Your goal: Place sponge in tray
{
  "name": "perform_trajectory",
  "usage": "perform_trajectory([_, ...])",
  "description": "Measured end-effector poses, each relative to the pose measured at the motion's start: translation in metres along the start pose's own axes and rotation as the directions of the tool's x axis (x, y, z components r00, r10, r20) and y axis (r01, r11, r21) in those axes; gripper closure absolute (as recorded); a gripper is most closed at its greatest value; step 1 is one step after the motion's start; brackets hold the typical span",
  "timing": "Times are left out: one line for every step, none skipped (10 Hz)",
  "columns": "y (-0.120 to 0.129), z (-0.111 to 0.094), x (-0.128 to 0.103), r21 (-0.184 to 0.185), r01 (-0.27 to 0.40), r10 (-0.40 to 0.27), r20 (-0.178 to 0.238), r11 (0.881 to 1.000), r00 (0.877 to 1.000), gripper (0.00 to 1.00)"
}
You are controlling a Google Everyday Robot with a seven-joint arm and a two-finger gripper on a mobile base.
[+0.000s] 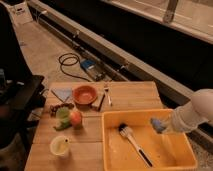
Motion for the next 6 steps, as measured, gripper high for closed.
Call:
perform_trajectory([0.003,0.009,-0.001,-0.02,-0.003,0.003,0.009,1.0,1.0,0.99])
perform_trajectory([0.006,0.018,0.0,-0.036,-0.008,0.009,0.016,0.999,1.0,0.94])
perform_trajectory([0.007,0.031,0.0,-0.042,-0.016,0.017,0.025,0.999,1.0,0.84])
perform_trajectory([0.008,0.046,0.003,-0.051,-0.029,0.03,0.033,0.998,0.999,0.72])
perform_trajectory([0.009,0.056,0.005,-0.058,-0.035,0.037,0.038,0.998,0.999,0.64])
perform_trajectory([0.009,0.065,0.006,-0.06,-0.041,0.044,0.043,0.997,0.998,0.56])
